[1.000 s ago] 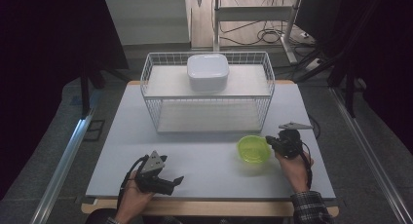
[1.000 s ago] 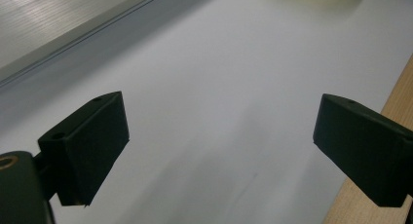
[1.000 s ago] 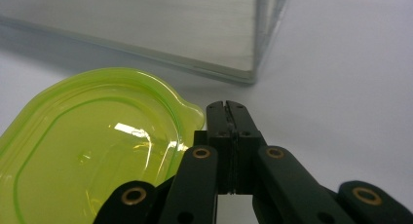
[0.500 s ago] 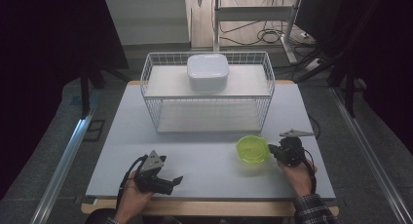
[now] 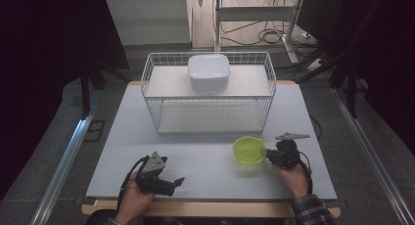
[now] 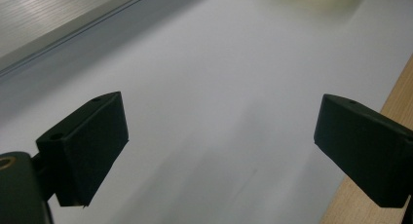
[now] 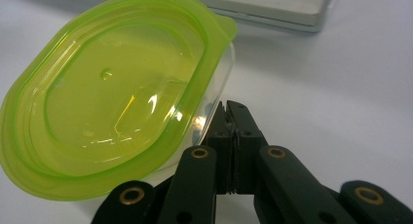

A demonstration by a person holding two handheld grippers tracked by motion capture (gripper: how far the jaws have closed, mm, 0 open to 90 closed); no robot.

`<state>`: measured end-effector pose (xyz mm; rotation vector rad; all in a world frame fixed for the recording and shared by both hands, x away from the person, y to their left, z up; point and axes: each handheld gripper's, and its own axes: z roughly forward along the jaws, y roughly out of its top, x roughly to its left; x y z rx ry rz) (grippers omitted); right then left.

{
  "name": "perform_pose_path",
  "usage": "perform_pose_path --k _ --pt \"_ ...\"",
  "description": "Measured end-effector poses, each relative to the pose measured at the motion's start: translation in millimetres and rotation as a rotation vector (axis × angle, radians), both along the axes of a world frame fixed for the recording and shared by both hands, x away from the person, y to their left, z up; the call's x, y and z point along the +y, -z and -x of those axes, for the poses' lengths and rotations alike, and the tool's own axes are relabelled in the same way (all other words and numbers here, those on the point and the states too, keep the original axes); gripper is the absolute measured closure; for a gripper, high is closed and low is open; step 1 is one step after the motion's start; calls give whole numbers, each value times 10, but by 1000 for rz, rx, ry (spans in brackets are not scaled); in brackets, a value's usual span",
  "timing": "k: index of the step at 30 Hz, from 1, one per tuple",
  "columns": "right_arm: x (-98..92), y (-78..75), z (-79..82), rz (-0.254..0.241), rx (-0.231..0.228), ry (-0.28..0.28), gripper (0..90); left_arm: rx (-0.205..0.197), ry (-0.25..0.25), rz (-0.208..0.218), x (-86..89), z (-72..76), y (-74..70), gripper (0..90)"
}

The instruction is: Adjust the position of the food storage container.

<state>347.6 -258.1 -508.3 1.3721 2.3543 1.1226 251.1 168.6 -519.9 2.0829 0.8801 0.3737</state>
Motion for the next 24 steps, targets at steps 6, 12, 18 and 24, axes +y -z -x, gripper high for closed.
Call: perform_pose_path --k 6,12,18,24 --pt "145 18 -36 -28 2 -32 887 4 1 -5 -6 -3 7 50" --pt "314 38 -78 -36 1 -71 887 6 4 -12 -14 -5 14 50" --pt "458 56 -94 -35 -7 -103 887 11 9 -23 -26 -10 24 49" --pt "611 83 -98 -33 0 -138 887 14 10 -29 -42 -10 30 49"
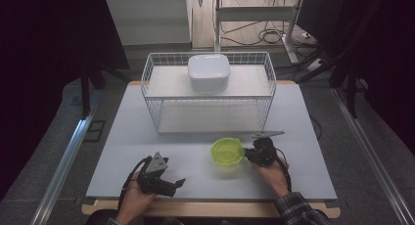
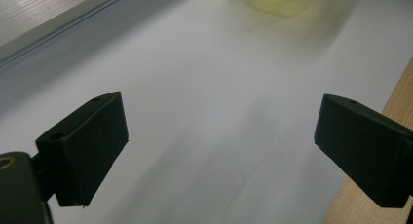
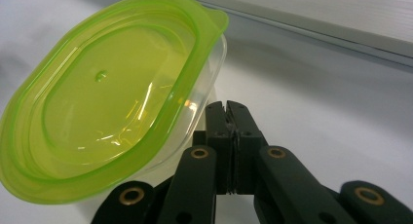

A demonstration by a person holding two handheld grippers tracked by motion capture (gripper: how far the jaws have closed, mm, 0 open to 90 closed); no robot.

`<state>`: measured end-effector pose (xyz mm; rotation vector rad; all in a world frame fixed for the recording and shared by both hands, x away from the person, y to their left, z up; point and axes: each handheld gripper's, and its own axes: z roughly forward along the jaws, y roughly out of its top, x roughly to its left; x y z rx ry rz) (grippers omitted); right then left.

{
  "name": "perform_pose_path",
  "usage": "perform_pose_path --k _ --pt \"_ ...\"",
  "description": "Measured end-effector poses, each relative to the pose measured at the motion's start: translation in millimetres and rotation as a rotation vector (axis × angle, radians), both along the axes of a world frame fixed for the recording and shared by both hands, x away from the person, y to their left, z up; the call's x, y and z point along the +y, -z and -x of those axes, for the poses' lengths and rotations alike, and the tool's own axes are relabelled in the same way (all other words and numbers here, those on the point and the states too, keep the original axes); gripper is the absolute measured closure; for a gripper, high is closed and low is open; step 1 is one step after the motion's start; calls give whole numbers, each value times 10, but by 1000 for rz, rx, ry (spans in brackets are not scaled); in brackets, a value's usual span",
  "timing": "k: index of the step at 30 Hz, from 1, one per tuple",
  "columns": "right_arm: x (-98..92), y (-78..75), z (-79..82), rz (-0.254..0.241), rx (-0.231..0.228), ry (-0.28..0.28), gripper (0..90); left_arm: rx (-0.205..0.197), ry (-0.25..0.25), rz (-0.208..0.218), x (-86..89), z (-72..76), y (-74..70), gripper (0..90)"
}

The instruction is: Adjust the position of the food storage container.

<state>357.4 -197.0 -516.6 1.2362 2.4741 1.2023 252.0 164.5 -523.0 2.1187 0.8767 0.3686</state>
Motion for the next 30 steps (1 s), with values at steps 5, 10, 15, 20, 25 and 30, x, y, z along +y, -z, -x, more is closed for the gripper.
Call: perform_pose_path --k 5,10,15,20,25,30 --pt "175 26 4 -9 13 -34 887 1 4 -5 -5 0 3 48" --pt "363 64 12 -6 22 -83 887 1 3 -4 -2 2 1 48" --pt "538 81 36 2 17 -119 887 0 5 -4 -3 4 -1 47" --pt "571 66 59 48 -22 -129 873 2 9 -7 -11 5 5 48" --pt "450 5 38 75 -63 -90 841 0 18 -16 -30 14 6 47" --pt "334 -78 57 95 -108 -71 762 -5 12 -11 -17 19 -1 47"
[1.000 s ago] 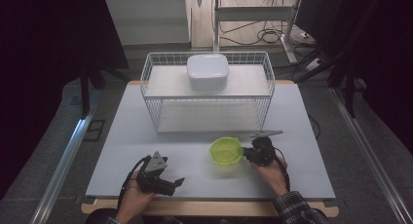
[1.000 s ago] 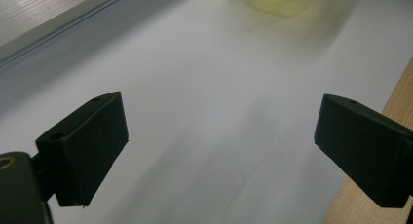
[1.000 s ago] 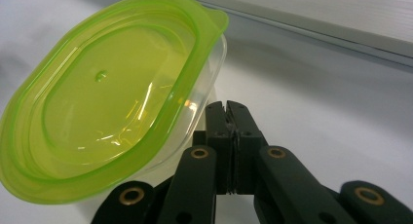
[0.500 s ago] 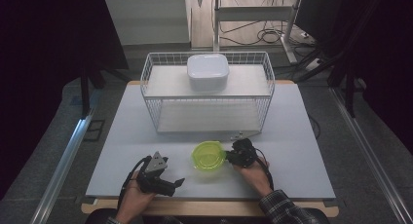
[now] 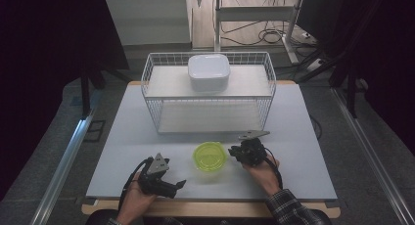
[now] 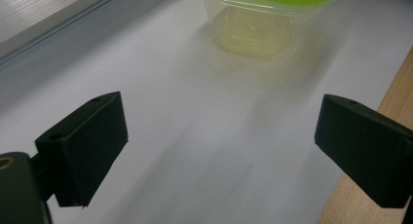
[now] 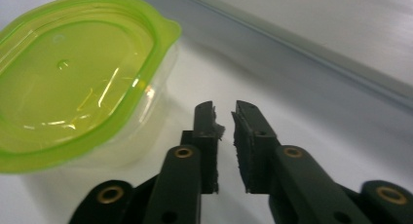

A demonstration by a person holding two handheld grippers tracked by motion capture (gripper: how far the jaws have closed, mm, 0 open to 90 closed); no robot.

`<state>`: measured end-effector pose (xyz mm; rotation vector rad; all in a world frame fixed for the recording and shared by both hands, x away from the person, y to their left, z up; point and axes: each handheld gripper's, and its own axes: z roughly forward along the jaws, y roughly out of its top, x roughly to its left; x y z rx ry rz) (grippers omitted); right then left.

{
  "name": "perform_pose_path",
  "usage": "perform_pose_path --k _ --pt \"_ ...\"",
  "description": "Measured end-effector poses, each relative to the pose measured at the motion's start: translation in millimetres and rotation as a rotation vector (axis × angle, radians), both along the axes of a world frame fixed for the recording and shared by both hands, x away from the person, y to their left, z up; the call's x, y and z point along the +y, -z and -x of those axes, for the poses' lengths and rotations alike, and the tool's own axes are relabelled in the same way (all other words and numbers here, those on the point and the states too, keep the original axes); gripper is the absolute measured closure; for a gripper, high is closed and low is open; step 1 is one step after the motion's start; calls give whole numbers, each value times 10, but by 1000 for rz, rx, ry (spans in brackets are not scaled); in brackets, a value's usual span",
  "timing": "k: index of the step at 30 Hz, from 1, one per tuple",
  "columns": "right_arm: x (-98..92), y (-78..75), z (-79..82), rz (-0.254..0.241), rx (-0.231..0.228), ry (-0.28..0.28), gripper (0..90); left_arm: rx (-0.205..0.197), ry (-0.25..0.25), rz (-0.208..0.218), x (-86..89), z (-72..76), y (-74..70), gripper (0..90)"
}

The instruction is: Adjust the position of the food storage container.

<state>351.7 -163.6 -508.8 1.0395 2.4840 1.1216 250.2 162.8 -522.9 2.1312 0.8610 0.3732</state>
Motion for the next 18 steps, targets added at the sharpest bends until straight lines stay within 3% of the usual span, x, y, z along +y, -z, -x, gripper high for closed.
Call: perform_pose_path --k 8,13,18 --pt "-144 -69 88 49 -56 7 516 -25 -14 10 24 0 9 40" --pt "-278 -95 126 21 -62 17 297 -38 -31 12 47 -5 28 35" --pt "-357 -68 144 9 -63 33 181 -43 -49 21 76 -13 31 34"
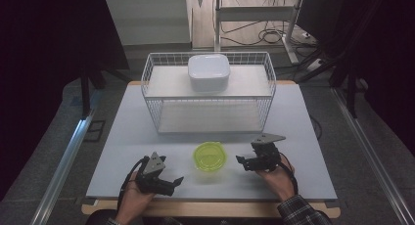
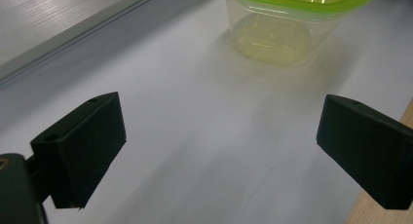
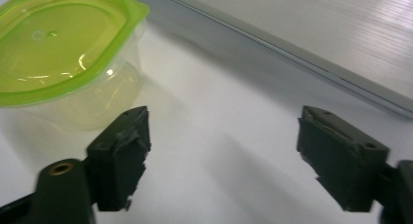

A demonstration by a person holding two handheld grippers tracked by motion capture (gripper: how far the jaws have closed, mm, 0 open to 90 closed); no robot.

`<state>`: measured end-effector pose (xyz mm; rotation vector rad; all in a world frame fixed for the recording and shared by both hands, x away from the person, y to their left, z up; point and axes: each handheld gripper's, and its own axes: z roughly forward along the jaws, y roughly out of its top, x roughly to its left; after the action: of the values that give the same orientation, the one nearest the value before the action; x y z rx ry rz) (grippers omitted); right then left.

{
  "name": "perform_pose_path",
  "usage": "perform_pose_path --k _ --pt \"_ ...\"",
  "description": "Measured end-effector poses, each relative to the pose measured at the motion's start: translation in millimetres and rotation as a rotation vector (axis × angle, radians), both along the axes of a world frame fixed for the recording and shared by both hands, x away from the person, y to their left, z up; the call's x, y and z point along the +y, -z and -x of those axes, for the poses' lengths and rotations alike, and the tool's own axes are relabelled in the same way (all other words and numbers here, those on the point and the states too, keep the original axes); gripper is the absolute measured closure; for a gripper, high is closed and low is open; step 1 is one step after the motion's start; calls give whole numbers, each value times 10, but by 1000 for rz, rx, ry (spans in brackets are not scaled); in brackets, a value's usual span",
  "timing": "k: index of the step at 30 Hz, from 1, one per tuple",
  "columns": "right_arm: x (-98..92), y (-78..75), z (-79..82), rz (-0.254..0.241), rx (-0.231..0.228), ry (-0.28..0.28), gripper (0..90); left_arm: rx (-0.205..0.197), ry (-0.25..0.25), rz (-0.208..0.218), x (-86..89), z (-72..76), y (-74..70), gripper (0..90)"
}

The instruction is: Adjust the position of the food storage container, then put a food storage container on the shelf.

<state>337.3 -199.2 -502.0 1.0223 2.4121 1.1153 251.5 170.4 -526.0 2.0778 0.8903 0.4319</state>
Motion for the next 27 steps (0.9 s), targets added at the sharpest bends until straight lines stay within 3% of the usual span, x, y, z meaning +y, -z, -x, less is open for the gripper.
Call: perform_pose_path --k 5,15,17,23,27 --pt "-25 -8 -3 -38 9 3 124 -2 -1 0 -2 -1 2 32" --pt "34 -48 -11 -58 -1 -17 39 -5 1 2 -3 -4 7 31" --pt "50 -80 -6 -70 9 -16 38 -4 3 0 -8 -4 10 31" --pt "56 -146 -53 -169 74 3 45 -1 4 -3 -12 -6 13 31" --pt "75 -210 -46 -172 66 4 97 -1 4 -3 -12 -7 13 31"
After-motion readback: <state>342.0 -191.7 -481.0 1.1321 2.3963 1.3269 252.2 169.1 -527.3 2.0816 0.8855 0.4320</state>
